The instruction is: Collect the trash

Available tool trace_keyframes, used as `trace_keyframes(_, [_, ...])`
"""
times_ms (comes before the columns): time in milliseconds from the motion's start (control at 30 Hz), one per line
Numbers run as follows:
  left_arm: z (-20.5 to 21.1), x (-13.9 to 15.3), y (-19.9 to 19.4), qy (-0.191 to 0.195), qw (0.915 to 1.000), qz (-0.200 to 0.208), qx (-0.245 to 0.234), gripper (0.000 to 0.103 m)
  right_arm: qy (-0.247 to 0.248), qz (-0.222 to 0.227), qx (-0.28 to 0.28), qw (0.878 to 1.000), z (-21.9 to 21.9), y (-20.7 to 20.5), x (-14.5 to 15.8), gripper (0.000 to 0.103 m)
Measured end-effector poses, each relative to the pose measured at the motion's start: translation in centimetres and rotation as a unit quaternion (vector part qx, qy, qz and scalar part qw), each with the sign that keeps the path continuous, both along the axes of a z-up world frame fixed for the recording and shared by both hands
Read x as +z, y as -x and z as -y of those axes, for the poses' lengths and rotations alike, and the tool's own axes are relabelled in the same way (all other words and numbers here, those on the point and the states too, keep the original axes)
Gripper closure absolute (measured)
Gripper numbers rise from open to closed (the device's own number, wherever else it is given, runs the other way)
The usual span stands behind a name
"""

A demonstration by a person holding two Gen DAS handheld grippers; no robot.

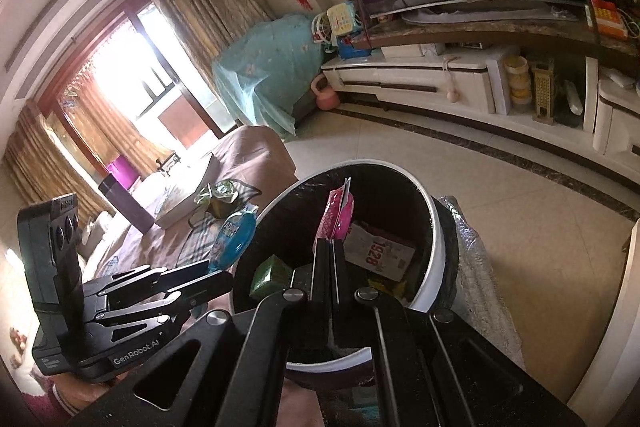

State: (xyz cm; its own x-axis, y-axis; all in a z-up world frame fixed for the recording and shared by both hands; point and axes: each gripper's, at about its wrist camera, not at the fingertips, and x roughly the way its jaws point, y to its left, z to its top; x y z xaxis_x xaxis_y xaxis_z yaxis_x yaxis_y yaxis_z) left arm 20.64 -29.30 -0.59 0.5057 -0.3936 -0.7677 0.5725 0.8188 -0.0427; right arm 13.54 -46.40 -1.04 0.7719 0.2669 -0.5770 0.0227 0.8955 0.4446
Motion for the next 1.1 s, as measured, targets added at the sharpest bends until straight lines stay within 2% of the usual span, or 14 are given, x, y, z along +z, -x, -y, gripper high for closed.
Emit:
trace_keyframes(467, [1.2, -0.4, -1.0, -0.010, 0.9999, -0.011, 0.003, 0.078, 0.009, -0.020, 0.008, 1.000, 0.2, -2.1, -0.4, 0.103])
trace_keyframes(500, [1.2, -0.5, -1.1, -0.011, 0.9998, -0.013, 0.005, 0.072, 0.009, -0.021, 0.007, 1.000, 0.2, -2.2, -0.5, 0.102])
trace_keyframes(533, [1.1, -0.5, -1.1, -0.010, 0.9998, -0.017, 0.006, 0.066, 0.009, -0.023, 0.006, 1.000, 0.3, -2.3, -0.5, 0.097])
trace_keyframes(567, [1.1, -0.4, -1.1, -0.010, 0.9998, -0.017, 0.009, 0.049, 0.009, -0.024, 0.006, 1.000, 0.3, -2.5, -0.6, 0.097])
trace_keyframes(600, [1.0, -0.3, -1.1, -0.010, 0.9998, -0.014, 0.014, 0.039, 0.013, -0.025, 0.004, 1.000, 0.3, -2.6, -0.6, 0.096])
trace_keyframes(667, [0.6, 0.0, -0.9, -0.007, 0.9998, -0.005, 0.019, 0.035, 0.016, -0.024, 0.001, 1.000, 0.3, -2.6, -0.5, 0.089])
trace_keyframes(733, [0.2, 0.2, -0.9, -0.007, 0.9997, -0.004, 0.023, 0.033, 0.010, -0.018, -0.002, 1.000, 0.5, -2.4, -0.4, 0.067])
trace_keyframes(800, [-0.4, 0.4, -0.6, -0.005, 0.9996, -0.002, 0.028, 0.032, 0.009, -0.008, -0.010, 1.000, 0.6, -1.8, -0.1, 0.054])
trace_keyframes(900, [-1.5, 0.6, -0.2, -0.001, 0.9994, 0.001, 0.036, 0.030, -0.003, 0.002, -0.014, 1.000, 0.6, -1.2, 0.3, 0.044])
trace_keyframes(1033, [-3.1, 1.0, 1.0, 0.005, 0.9988, 0.005, 0.049, 0.028, -0.008, 0.016, -0.019, 1.000, 0.1, -0.1, 0.9, 0.015])
trace_keyframes(1100, [-4.3, 1.2, 1.9, 0.010, 0.9983, 0.010, 0.057, 0.027, -0.014, 0.021, -0.021, 0.999, -0.4, 0.7, 1.2, 0.011])
